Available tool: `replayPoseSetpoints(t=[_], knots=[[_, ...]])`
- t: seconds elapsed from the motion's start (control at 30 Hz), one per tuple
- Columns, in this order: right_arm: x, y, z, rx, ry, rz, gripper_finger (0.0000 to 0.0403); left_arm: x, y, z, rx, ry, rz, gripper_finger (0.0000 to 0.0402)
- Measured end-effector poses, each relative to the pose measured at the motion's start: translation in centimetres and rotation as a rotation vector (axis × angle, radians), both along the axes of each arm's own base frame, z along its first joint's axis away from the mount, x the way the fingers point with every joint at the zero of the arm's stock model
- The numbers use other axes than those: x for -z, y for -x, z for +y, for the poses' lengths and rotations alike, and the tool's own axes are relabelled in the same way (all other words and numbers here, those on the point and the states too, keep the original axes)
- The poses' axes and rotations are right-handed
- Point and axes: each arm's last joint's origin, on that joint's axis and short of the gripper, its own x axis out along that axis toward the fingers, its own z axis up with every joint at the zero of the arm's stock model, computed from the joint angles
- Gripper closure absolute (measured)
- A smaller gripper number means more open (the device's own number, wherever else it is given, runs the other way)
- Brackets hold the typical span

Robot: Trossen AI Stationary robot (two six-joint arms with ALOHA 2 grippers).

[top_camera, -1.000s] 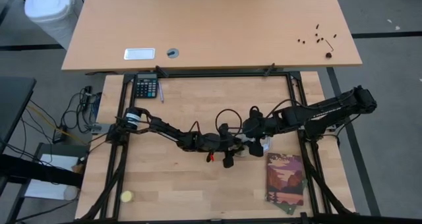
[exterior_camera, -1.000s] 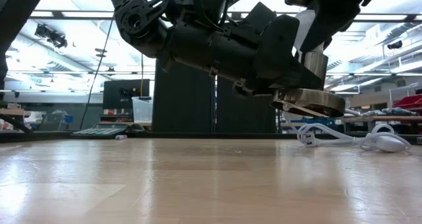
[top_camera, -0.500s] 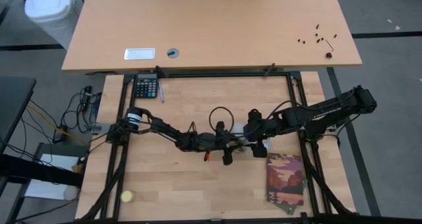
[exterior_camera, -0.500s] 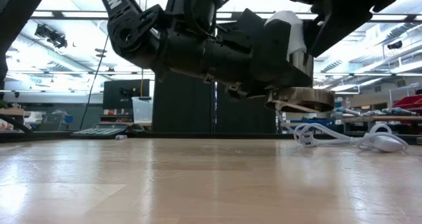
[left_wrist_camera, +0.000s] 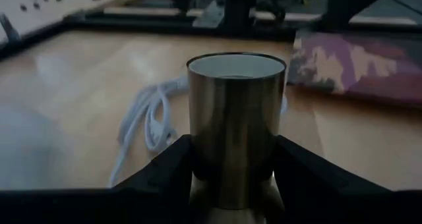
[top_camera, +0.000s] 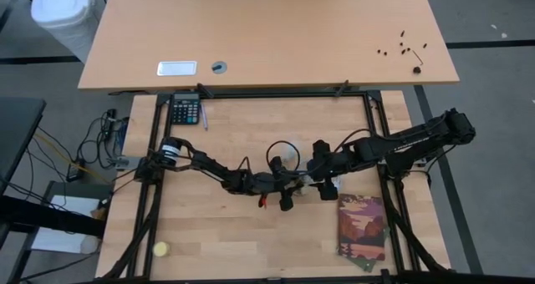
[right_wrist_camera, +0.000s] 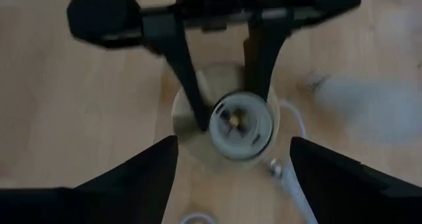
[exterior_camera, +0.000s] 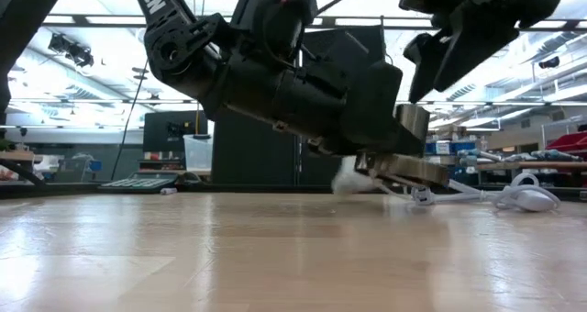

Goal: Screw lightbulb
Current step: Insert the lightbulb into the lamp socket

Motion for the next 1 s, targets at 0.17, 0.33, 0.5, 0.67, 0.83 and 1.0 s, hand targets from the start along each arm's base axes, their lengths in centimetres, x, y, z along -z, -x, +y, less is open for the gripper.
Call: replayPoseSetpoints(t=[0.17,0.33,0.5,0.67,0.83,1.0], knots=[[0.4,0.7,-0.3,0.062,0.019,0.084,0.0103,0.8,0.3,-0.4,-0.018,0.089,0.066,0.0213],[0.7,0.4,-0.9,0.123,0.031,0.083,0.011,1.2,0.5,-0.3,-0.041,0.135,0.097,0.0212],[0.6,0.2,-0.8,0.116,0.02,0.064,0.011,1.1,0.4,-0.4,0.013,0.145,0.095,0.0172],[0.4,0.3,-0.8,0.108,0.021,0.055,0.0113,0.3,0.5,-0.6,0.069,0.166,0.107,0.0113],[0.1,0.5,-0.8,0.095,0.026,0.042,0.0115,-1.5,1.0,-0.5,0.068,0.131,0.144,0.0095],[-0.1,0.5,-0.9,0.098,0.023,0.024,0.0116,-4.7,1.8,-0.3,0.086,0.07,0.158,0.0094]])
